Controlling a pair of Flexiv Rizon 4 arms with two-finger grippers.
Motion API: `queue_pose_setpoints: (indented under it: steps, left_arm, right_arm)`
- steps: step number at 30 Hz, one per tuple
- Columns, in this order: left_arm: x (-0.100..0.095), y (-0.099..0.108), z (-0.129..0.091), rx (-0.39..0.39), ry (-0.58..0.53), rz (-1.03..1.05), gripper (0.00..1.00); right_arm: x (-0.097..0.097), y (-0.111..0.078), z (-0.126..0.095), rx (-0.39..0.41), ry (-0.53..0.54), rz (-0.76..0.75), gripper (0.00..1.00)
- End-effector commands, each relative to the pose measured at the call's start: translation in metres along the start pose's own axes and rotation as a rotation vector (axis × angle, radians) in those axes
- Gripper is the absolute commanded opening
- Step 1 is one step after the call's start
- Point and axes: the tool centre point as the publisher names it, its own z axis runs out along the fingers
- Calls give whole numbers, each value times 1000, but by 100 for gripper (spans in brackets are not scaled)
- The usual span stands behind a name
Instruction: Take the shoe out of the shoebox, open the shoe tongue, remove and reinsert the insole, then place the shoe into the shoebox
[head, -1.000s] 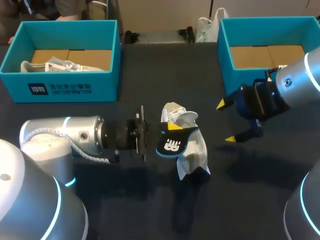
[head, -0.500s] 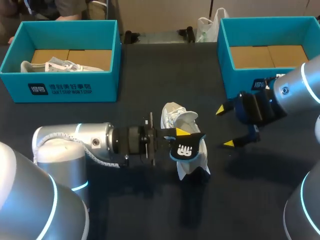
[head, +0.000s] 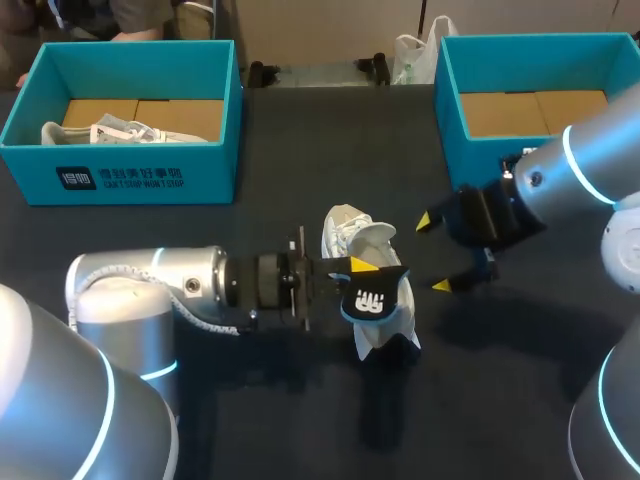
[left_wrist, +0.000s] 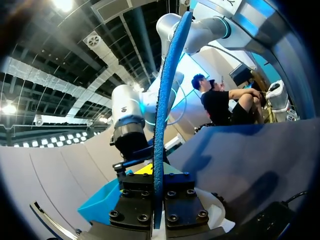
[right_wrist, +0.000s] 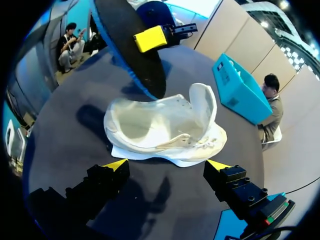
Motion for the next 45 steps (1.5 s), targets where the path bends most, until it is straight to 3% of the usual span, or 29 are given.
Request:
queue_pose_setpoints:
  steps: [1, 10, 23, 45]
  left_arm:
    - [-2, -2, -9, -13, 10, -2, 0]
    - [-4, 2, -12, -27, -7, -13, 0]
    - [-3, 10, 2, -20, -18, -20, 0]
    - [15, 35, 15, -48, 2, -65, 0]
  right_arm:
    - [-4, 5, 8, 25, -2, 8, 100]
    - [0, 13, 15, 34, 3, 11, 100]
    - [11, 14, 9, 80, -8, 38, 100]
    - [11, 14, 9, 80, -8, 38, 100]
